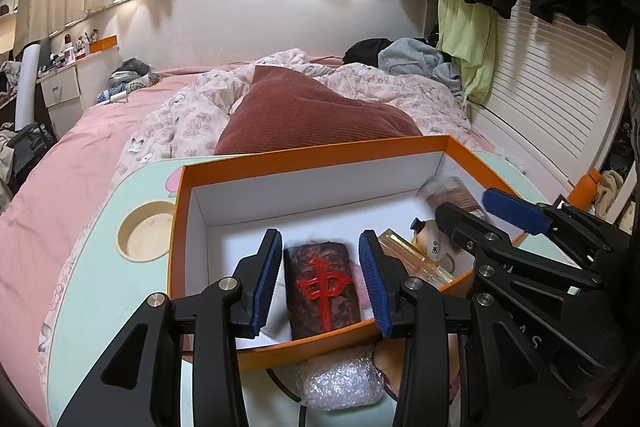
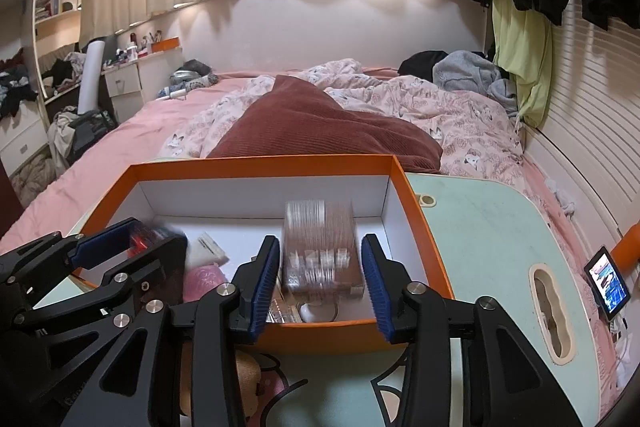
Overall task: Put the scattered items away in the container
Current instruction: 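Carry the tile into the box and open the left tool while the right tool drops the brown box in, then withdraw both open tools from the box toward the remaining items on the table, then grasp the bubble-wrap bag with the left tool while the right tool grasps the beige plush ball, then carry the bubble-wrap bag into the box with the left tool while the right tool carries the plush ball in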
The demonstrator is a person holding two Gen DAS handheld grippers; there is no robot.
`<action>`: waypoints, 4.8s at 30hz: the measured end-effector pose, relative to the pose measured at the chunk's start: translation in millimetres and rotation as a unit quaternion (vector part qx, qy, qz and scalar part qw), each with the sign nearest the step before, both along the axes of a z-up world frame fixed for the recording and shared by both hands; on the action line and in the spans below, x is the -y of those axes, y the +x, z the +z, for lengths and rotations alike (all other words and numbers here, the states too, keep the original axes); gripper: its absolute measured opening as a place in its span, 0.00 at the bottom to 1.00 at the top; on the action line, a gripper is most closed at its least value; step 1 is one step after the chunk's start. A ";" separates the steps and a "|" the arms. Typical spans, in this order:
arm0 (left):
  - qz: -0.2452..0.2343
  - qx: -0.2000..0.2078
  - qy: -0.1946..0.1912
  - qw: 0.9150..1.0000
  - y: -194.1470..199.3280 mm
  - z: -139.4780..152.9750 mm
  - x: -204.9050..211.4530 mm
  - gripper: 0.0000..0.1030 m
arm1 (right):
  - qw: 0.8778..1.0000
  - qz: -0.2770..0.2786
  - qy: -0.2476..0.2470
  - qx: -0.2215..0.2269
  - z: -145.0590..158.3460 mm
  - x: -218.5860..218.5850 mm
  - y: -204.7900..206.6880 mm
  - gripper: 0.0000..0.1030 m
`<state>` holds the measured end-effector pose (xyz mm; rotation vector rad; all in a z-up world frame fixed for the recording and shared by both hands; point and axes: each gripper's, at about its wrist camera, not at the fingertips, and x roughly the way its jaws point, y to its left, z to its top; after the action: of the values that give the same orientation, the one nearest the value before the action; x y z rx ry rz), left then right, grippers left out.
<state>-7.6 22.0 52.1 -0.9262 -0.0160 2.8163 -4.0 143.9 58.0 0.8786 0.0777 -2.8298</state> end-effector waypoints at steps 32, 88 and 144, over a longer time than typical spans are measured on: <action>-0.028 0.010 0.052 0.998 53.8 19.2 33.0 0.63 | 0.992 -0.026 -0.087 -0.093 43.8 -57.4 48.6 0.71; -0.061 0.051 0.039 0.996 68.8 -21.7 14.7 0.32 | 0.988 0.071 -0.063 0.126 -9.2 -21.0 36.8 0.47; -0.036 -0.083 0.045 0.995 44.3 101.3 21.9 0.32 | 0.998 0.046 -0.027 -0.036 55.9 -10.1 37.9 0.33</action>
<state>36.7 0.1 153.4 -0.6592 -0.0843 2.7892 33.9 154.0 113.9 0.7429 0.0505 -2.7637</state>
